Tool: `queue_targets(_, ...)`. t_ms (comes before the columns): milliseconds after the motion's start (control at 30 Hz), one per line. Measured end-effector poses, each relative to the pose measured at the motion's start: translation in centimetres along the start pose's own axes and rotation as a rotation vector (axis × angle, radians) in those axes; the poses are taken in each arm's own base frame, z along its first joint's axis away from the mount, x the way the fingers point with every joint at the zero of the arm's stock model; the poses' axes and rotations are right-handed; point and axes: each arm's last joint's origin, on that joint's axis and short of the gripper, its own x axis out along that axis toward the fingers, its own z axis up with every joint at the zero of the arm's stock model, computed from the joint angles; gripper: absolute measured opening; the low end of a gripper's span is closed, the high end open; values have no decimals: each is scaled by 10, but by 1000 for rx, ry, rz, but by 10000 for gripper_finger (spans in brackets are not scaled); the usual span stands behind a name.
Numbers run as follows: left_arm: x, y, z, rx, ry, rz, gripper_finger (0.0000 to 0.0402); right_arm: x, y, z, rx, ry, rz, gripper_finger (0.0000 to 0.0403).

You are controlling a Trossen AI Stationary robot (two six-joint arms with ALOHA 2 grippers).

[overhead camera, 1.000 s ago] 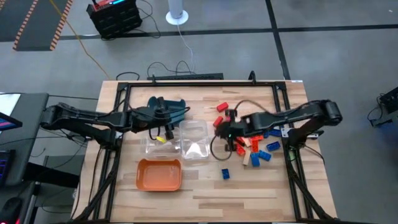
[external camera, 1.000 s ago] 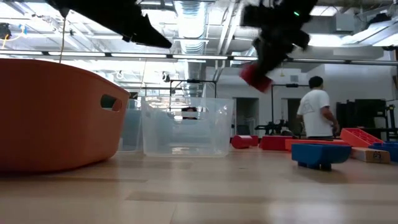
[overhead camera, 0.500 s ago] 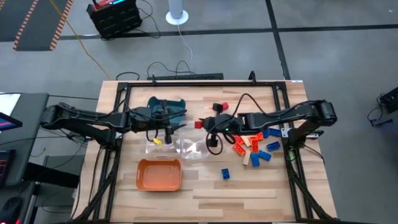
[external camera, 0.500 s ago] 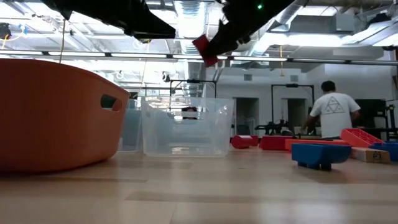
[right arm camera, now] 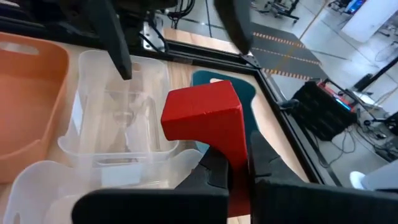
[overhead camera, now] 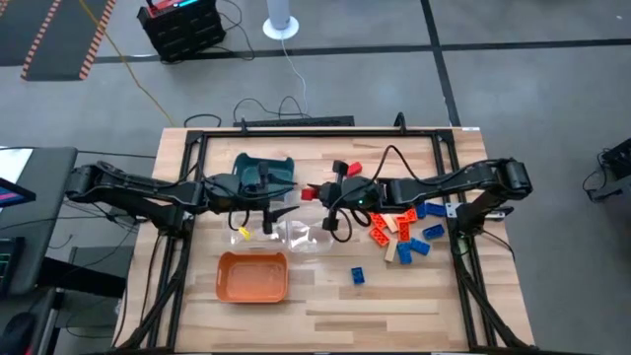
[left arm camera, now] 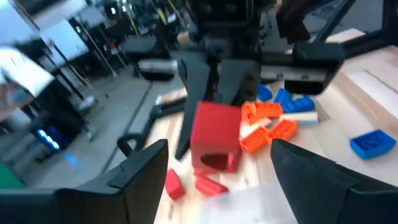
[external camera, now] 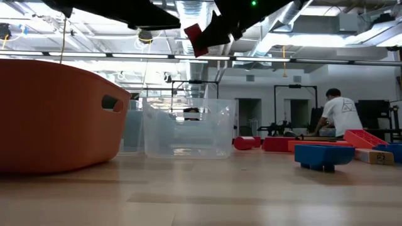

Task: Sort blocks
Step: Put the red block into the blue bin

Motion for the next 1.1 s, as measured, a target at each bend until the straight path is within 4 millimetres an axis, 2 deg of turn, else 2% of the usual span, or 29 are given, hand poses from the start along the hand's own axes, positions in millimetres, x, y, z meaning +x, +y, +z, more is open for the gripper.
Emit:
queue_targets(300, 23, -10, -7, 93, -55, 9, 277, 0, 0, 1, 4, -16, 24, 6)
queue_targets(533, 26, -9, -6, 109, -88, 33, 271, 0, 1, 1, 2, -15, 26, 6)
queue_targets(1100, 27, -7, -4, 65, -149, -41, 159, -1, 4, 9, -4, -100, 95, 6)
